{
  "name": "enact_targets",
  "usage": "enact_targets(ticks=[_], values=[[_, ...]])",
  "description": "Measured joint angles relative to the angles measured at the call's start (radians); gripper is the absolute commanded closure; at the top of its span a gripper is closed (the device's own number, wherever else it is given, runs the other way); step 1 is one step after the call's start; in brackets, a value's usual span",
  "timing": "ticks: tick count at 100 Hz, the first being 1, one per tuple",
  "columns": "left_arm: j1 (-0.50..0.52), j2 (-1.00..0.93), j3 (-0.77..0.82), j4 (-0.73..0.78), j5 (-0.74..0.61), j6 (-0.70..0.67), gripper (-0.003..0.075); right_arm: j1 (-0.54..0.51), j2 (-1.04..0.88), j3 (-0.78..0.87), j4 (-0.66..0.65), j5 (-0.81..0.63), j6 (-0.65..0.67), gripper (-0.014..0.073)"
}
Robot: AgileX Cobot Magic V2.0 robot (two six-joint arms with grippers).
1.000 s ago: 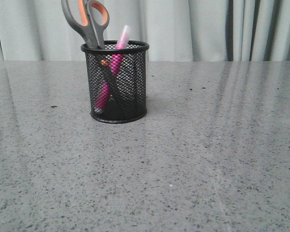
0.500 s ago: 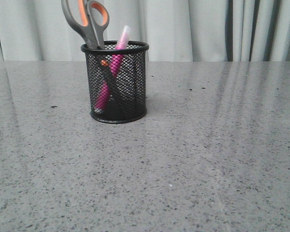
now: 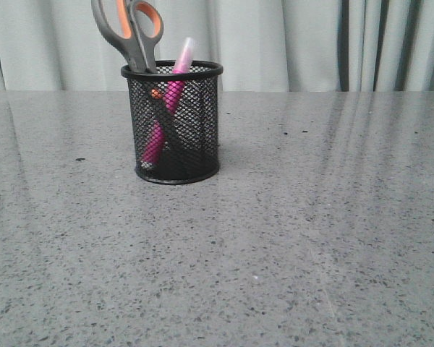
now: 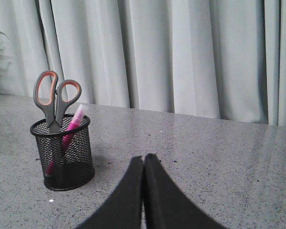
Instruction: Put pen and scissors into bin
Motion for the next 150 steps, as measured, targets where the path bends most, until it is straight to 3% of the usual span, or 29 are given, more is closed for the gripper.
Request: enact_targets(ticks=[49, 88, 150], values=[[0.0, 0.0, 0.0, 0.0, 0.002, 0.0, 0.074, -0.022, 0.0, 0.008, -0.042, 0.0, 0.0, 0.0648], [0.0, 0.0, 0.0, 0.0, 0.002, 0.0, 0.074, -0.323, -0.031, 0.097, -0.056, 0.072, 0.0, 0.0648], [0.0, 0.0, 0.0, 0.0, 0.004, 0.0, 0.074, -0.349, -0.111, 0.149, -0.076, 0.17, 0.0, 0.0648]])
